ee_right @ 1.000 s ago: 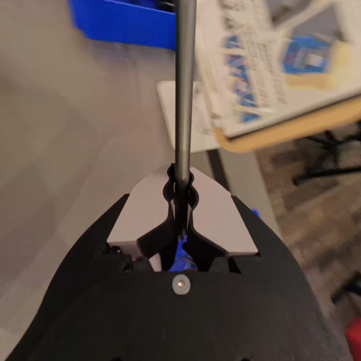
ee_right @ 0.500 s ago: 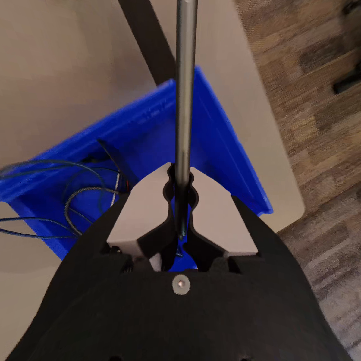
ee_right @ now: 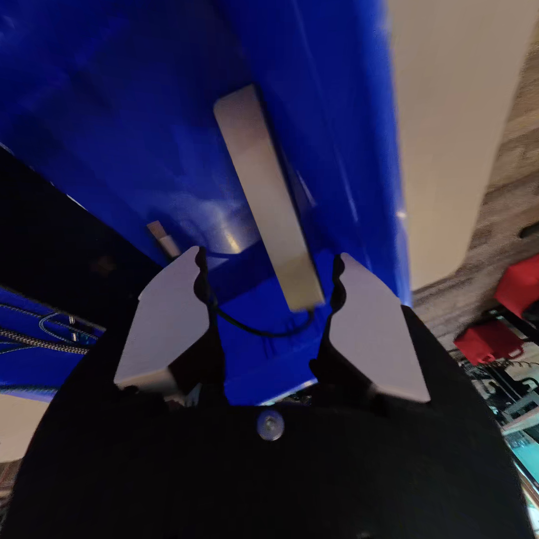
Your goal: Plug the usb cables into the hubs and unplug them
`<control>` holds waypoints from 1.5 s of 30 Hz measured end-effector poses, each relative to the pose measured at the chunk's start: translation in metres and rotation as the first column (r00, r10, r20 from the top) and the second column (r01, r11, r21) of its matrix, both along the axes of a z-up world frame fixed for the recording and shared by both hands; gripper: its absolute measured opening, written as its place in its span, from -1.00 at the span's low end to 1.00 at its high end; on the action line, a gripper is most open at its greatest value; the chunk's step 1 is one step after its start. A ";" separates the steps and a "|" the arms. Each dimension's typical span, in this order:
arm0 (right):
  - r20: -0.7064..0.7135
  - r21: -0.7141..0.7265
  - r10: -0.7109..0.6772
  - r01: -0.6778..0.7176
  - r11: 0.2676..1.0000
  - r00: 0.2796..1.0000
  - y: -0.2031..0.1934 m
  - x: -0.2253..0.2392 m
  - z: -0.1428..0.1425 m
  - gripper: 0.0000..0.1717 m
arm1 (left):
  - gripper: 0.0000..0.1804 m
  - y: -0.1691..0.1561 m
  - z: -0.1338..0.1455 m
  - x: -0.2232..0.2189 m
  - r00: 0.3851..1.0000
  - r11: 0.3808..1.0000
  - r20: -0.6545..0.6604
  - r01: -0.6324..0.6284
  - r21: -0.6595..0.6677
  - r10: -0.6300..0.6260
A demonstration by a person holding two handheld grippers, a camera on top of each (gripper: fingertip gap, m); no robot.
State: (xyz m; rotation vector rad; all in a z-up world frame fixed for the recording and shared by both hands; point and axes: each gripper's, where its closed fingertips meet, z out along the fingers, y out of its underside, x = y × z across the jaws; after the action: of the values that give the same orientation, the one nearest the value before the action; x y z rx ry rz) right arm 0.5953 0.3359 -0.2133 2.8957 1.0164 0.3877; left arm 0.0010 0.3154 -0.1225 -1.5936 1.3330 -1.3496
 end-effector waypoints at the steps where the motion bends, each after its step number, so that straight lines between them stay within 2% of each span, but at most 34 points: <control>1: -0.007 0.039 0.005 -0.005 0.999 1.000 0.002 -0.004 0.011 -0.03 | -0.82 0.001 0.000 -0.001 1.000 1.000 0.000 0.000 -0.002 0.000; 6: 0.081 0.264 0.021 -0.042 0.964 0.996 -0.003 -0.031 0.088 -0.11 | -0.78 0.009 0.000 -0.008 0.999 0.999 -0.015 -0.039 0.022 0.040; 8: 0.119 0.388 0.039 -0.083 0.918 0.992 -0.010 -0.059 0.124 -0.25 | -0.76 0.017 -0.001 -0.014 0.996 0.994 -0.053 -0.072 0.078 0.076; 11: 0.114 0.525 0.110 -0.154 0.837 0.987 -0.033 -0.122 0.161 -0.32 | -0.72 0.034 0.006 -0.030 0.984 0.977 -0.094 -0.134 0.166 0.151; 14: 0.039 0.620 0.215 -0.192 0.761 0.976 -0.060 -0.197 0.174 -0.41 | -0.61 0.069 0.017 -0.057 0.945 0.930 -0.152 -0.242 0.275 0.291; 16: -0.009 0.642 0.306 -0.229 0.731 0.952 -0.077 -0.247 0.165 -0.46 | -0.52 0.096 0.026 -0.079 0.908 0.890 -0.167 -0.314 0.331 0.383; 18: -0.066 0.647 0.376 -0.248 0.722 0.924 -0.091 -0.291 0.148 -0.45 | -0.51 0.129 0.034 -0.099 0.860 0.840 -0.175 -0.392 0.375 0.479; 21: -0.186 0.653 0.431 -0.217 0.726 0.883 -0.104 -0.343 0.119 -0.47 | -0.48 0.176 0.042 -0.118 0.798 0.794 -0.208 -0.460 0.398 0.566; 23: -0.258 0.652 0.459 -0.198 0.732 0.850 -0.109 -0.369 0.100 -0.47 | -0.44 0.206 0.038 -0.118 0.774 0.791 -0.255 -0.458 0.407 0.579; 25: -0.305 0.648 0.462 -0.175 0.742 0.833 -0.109 -0.386 0.081 -0.47 | -0.40 0.240 0.022 -0.118 0.720 0.789 -0.351 -0.453 0.414 0.598; 27: -0.371 0.637 0.464 -0.143 0.757 0.805 -0.109 -0.401 0.066 -0.47 | -0.16 0.269 -0.006 -0.114 0.650 0.818 -0.497 -0.446 0.364 0.576; 28: -0.392 0.634 0.465 -0.132 0.762 0.794 -0.109 -0.407 0.061 -0.48 | -0.11 0.283 -0.019 -0.112 0.615 0.825 -0.550 -0.447 0.346 0.564; 30: -0.421 0.637 0.479 -0.125 0.761 0.771 -0.109 -0.420 0.055 -0.48 | 0.04 0.309 -0.043 -0.108 0.562 0.831 -0.626 -0.470 0.297 0.541; 32: -0.432 0.643 0.492 -0.125 0.756 0.756 -0.108 -0.428 0.051 -0.48 | 0.09 0.328 -0.060 -0.101 0.543 0.831 -0.667 -0.512 0.217 0.510; 34: -0.451 0.643 0.496 -0.115 0.757 0.742 -0.108 -0.433 0.048 -0.48 | 0.19 0.341 -0.079 -0.100 0.492 0.825 -0.732 -0.538 0.170 0.472; 36: -0.460 0.641 0.500 -0.115 0.759 0.734 -0.108 -0.436 0.045 -0.49 | 0.14 0.352 -0.094 -0.103 0.429 0.815 -0.781 -0.555 0.168 0.453; 38: -0.464 0.635 0.502 -0.121 0.763 0.730 -0.109 -0.438 0.040 -0.49 | 0.17 0.356 -0.109 -0.108 0.350 0.814 -0.849 -0.561 0.148 0.396; 39: -0.464 0.634 0.504 -0.125 0.763 0.729 -0.109 -0.439 0.038 -0.49 | 0.15 0.355 -0.115 -0.106 0.341 0.817 -0.868 -0.565 0.119 0.362; 41: -0.467 0.635 0.508 -0.125 0.762 0.723 -0.110 -0.440 0.036 -0.49 | 0.00 0.350 -0.126 -0.103 0.308 0.837 -0.904 -0.540 0.089 0.295; 42: -0.472 0.636 0.510 -0.123 0.762 0.719 -0.111 -0.440 0.035 -0.49 | -0.05 0.349 -0.134 -0.105 0.268 0.843 -0.922 -0.529 0.100 0.278; 44: -0.480 0.638 0.511 -0.117 0.761 0.713 -0.111 -0.441 0.033 -0.49 | -0.38 0.355 -0.142 -0.114 0.193 0.847 -0.930 -0.499 0.180 0.312; 45: -0.482 0.639 0.512 -0.115 0.761 0.711 -0.112 -0.441 0.032 -0.50 | -0.45 0.357 -0.142 -0.113 0.204 0.845 -0.923 -0.500 0.189 0.326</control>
State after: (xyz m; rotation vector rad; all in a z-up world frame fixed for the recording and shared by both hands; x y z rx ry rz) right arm 0.1543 0.2243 -0.1810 3.4651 1.8229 -0.4389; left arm -0.1122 0.6722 -0.2641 -2.8110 1.1472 -0.0048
